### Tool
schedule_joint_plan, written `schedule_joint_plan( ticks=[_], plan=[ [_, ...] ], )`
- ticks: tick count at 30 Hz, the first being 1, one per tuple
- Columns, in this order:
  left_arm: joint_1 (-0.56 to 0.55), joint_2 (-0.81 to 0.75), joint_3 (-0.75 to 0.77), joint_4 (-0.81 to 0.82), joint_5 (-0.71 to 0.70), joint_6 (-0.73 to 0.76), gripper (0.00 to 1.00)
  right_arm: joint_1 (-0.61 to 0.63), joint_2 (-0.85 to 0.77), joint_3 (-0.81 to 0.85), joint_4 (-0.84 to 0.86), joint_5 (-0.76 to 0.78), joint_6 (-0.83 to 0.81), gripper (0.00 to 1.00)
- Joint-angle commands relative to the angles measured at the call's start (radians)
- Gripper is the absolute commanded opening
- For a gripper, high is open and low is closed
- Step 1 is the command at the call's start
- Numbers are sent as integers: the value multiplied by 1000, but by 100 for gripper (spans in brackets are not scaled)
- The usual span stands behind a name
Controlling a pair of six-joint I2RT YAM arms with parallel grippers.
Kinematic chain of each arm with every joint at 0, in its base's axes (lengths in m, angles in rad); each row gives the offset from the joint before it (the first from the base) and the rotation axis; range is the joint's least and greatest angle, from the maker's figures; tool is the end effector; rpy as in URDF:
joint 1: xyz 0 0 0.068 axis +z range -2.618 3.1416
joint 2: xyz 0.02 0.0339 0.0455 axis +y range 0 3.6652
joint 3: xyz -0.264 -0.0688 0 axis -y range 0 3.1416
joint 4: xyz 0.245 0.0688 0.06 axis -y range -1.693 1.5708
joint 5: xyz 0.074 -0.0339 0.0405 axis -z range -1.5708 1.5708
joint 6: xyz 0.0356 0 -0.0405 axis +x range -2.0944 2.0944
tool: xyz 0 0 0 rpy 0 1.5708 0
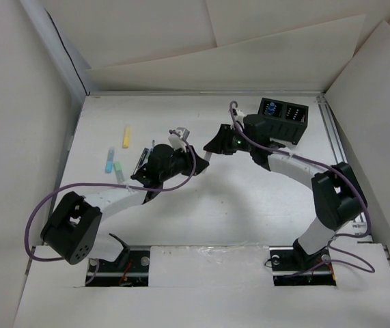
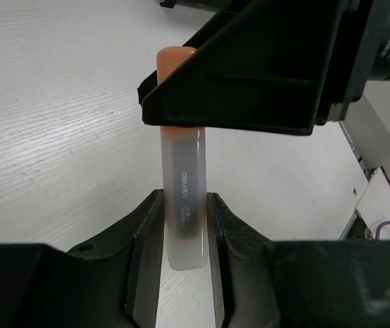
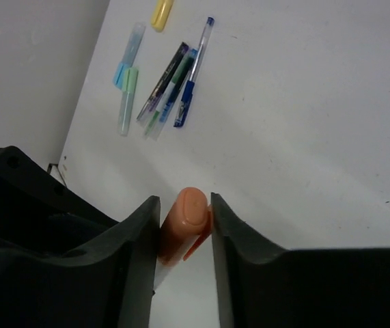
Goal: Sort the stationery into containers
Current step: Place the stationery in the storage box.
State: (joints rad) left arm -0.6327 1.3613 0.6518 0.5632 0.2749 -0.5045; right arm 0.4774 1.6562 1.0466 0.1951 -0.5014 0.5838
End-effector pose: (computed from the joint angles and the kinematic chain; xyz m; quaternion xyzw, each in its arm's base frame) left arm 0.2339 -0.1835 0.2419 0.1374 0.7425 -0.4360 0.4897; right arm 0.3244 0.1871 0.2431 -0.0922 0.8174 0.4471 0.3515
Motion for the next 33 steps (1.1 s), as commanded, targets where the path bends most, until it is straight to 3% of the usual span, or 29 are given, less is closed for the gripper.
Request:
schedule_joint_plan(
  ticks=[1,4,6,7,13,16,21,25,33],
  plan=[
    [2,-5,2,72,21,15,1,-11,7,24,64,-23,4,29],
    [2,-5,2,72,8,15,13,-11,7,24,64,-10,13,18],
    [2,-5,11,72,-18,15,26,-22,-6,24,64,1,24,15],
    [2,-5,11,72,-34,15,38,-32,-18,33,64,15,24,15],
    [2,-14,60,72,-115,5,58,-138,-65,118,4,92,24,11],
    [2,-14,100,81,-146,-5,62,-253,-88,191,-43,164,14,9],
    [2,97,235,-60,-316,-32,63,-448,-79,318,-88,380,14,9],
    [79,200,370,-167,-408,-94,63,-471,-4,412,-137,611,-19,9],
    [194,334,573,-302,-485,-108,61,-461,108,497,-148,828,-148,9]
  ],
)
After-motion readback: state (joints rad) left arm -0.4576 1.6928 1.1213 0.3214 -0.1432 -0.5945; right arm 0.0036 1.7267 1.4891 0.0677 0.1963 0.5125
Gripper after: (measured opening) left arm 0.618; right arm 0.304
